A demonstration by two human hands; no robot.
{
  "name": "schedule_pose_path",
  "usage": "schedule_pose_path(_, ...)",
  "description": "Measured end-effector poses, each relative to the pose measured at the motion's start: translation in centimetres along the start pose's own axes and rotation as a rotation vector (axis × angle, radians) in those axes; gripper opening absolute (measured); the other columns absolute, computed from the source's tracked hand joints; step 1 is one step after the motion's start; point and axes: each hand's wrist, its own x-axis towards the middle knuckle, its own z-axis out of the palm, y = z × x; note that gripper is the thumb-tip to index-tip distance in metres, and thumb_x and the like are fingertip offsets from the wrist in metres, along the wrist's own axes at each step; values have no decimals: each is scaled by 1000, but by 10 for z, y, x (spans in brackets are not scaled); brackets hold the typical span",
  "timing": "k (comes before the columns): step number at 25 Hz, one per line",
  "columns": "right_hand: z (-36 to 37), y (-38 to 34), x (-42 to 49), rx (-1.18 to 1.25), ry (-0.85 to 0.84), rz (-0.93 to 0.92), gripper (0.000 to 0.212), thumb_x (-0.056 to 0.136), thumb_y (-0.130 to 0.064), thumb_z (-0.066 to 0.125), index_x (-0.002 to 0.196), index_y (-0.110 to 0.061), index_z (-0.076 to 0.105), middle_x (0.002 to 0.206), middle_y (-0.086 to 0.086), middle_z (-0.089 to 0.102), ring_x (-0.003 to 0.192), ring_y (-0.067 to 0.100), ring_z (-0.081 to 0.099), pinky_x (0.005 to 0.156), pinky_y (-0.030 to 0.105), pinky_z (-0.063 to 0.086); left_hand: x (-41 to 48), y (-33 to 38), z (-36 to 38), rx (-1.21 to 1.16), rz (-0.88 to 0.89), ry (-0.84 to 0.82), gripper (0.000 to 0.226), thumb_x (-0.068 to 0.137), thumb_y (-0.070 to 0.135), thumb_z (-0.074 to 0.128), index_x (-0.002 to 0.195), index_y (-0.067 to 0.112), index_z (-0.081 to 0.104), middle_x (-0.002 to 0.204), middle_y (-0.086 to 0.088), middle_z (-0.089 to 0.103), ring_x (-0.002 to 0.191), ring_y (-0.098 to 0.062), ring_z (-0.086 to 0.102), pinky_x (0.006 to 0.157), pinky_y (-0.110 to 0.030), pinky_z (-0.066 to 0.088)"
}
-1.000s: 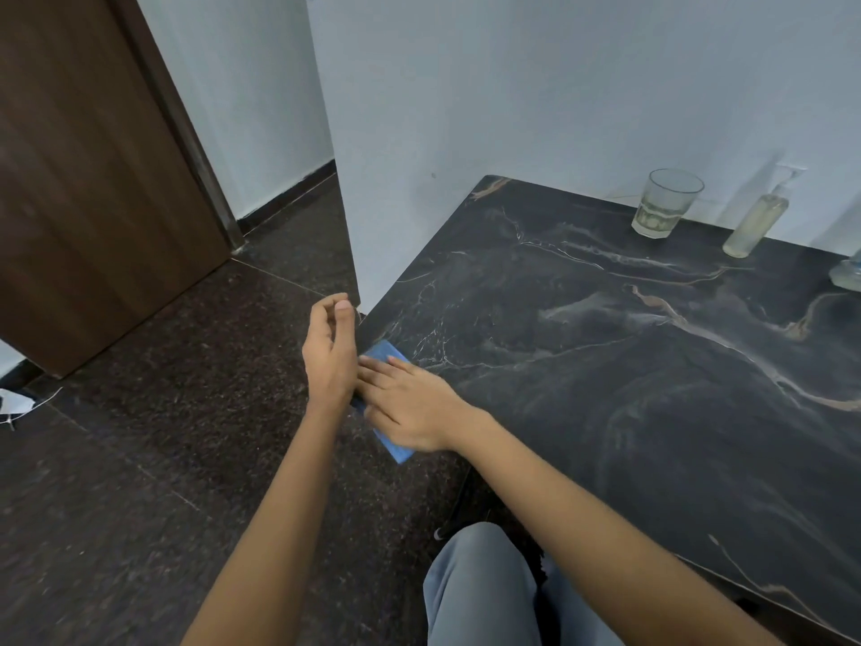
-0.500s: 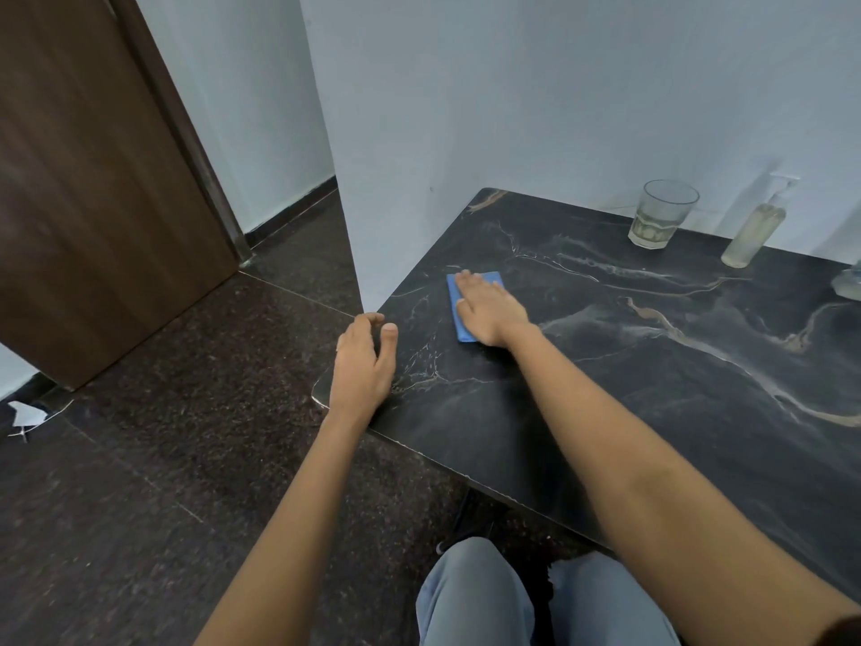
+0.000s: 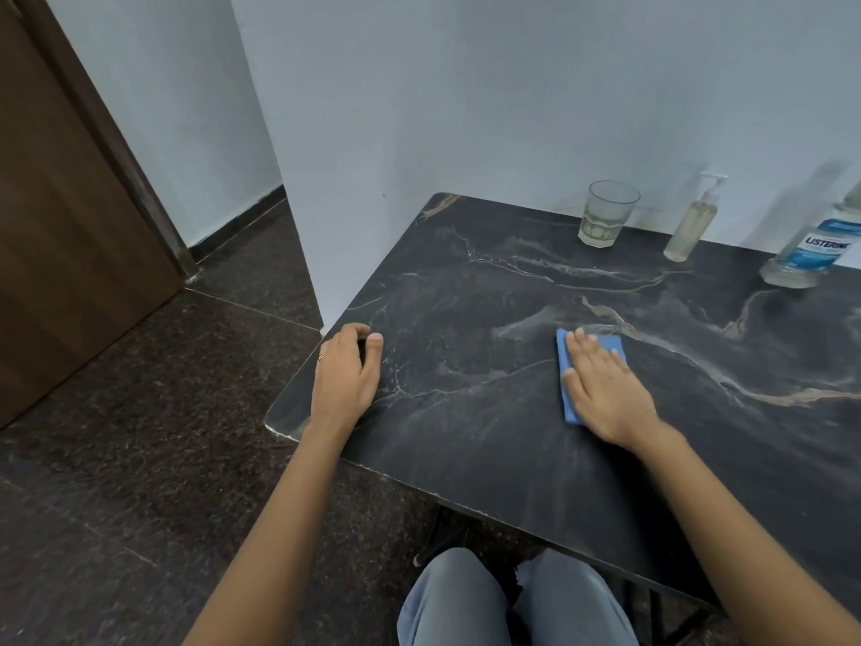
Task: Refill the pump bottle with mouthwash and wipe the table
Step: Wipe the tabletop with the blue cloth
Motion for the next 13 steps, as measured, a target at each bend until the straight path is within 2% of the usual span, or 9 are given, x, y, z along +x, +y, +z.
schedule_pose_path(3,10,-52,-50,-45,9,-208,78,83,-49,-6,152,-16,4,161,-1,4,149,12,1,115,26,-9,12,4,8,-31,-7,-7,44,98,49,34,113,14,57,94,0,64,101,-28,57,90,-48,46)
schedule_pose_path(5,20,-100,-53,-12,-18,-390,74,86,-47,1,153,-17,7,161,-2,5,149,11,1,115,27,-12,18,10,11,-87,-52,4,37,100,44,35,106,15,57,86,3,60,92,-24,57,81,-39,43)
schedule_pose_path(8,32,-156,-10,24,-23,-576,59,98,-36,19,153,-16,12,161,0,9,149,13,5,119,33,-4,22,22,12,-190,-150,84,25,104,33,37,99,15,54,88,2,58,86,-16,52,73,-25,31)
schedule_pose_path(10,34,-176,36,58,-34,-549,55,101,-32,24,153,-16,13,161,-1,11,149,12,5,120,35,-2,24,26,13,-227,-206,121,26,104,30,37,104,13,56,92,2,58,88,-15,51,76,-23,31)
schedule_pose_path(13,32,-180,103,57,-66,-474,55,102,-33,19,153,-16,11,162,-1,8,149,11,3,121,37,-4,31,34,25,-212,-216,151,30,104,27,38,107,6,59,96,-2,57,91,-14,50,77,-21,30)
